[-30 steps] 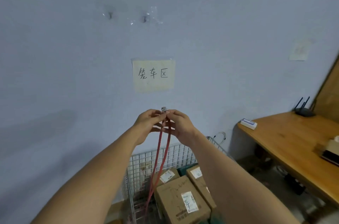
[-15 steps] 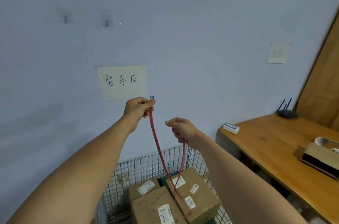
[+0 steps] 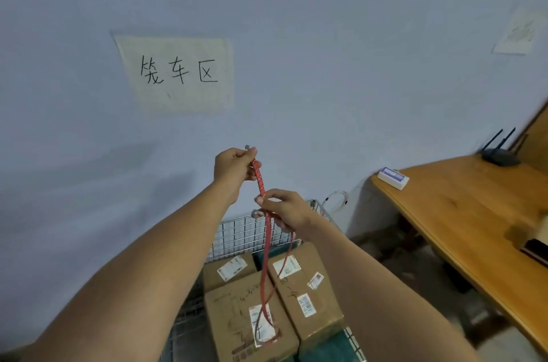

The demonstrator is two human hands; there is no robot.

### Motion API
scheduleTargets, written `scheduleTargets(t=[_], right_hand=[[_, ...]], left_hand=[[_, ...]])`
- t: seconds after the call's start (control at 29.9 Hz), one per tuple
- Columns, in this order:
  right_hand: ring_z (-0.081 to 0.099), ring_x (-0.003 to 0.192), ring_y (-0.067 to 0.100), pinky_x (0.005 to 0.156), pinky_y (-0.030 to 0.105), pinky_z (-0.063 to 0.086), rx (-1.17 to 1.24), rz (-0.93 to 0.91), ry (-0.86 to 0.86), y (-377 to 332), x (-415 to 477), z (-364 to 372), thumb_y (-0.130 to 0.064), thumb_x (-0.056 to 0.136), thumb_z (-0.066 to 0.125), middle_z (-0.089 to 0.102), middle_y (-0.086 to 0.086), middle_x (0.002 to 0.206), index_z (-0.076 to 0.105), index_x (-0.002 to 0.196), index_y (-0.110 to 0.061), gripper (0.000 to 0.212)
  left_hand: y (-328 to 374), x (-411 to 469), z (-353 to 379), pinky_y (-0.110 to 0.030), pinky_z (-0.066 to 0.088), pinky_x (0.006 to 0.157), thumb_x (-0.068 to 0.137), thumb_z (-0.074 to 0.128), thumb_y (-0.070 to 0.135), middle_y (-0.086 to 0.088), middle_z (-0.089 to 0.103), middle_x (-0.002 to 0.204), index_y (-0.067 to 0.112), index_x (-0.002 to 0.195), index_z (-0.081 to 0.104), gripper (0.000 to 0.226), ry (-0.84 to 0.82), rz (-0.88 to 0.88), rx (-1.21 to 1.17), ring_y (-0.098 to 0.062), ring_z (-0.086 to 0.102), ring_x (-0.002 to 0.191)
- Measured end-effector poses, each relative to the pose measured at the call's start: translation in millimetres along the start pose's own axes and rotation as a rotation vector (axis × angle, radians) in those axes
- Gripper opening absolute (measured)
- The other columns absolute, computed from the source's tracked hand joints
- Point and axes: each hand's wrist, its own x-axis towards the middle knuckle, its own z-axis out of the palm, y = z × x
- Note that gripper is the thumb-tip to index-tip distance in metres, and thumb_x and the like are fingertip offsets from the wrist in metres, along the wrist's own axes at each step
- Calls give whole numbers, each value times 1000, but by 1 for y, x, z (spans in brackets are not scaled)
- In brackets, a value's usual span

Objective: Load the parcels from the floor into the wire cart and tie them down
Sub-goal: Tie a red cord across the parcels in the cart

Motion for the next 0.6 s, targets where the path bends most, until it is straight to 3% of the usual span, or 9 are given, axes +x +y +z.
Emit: scheduleTargets(t=[0.03,0.17,0.3,0.47,0.6], right_hand=[[37,45,10,43,24,25,26,16,-31,8,12,-4,-35,98,70,79,7,95,71,113,-7,32],[37,46,9,46,27,20,13,133,-110,40,64,-10,-31,104,59,61,-13,57,71,115,1,35],[36,47,11,41,24,21,42,215,-101,89,121,-1,-33,100,63,54,0,63,73,105,-5,30],[36,38,8,38,20,23,56,278,-179,145,165,20,-26,104,60,48,-5,47,71,96,-10,21],[39,46,11,42,23,22,42,368,-211,198,195,31,-36,102,61,51,1,58,74,94,-13,28]], left_hand=[[-14,17,-1,-33,58,61,99,70,21,-15,76,82,3,92,67,19,19,-23,7,-22,72,70],[-78,71,-11,-37,61,73,105,61,19,-13,73,90,6,100,65,15,41,-182,-25,-25,73,85],[-141,96,-14,-35,62,74,105,61,30,-12,78,94,3,106,67,28,-36,-358,-20,-24,75,82],[-212,109,-23,-30,47,47,99,63,3,-13,72,79,1,95,70,9,-17,-529,-29,-24,66,59],[-274,122,-38,-28,48,40,97,59,-4,-19,67,80,-1,93,64,7,53,-615,-54,-24,65,54]])
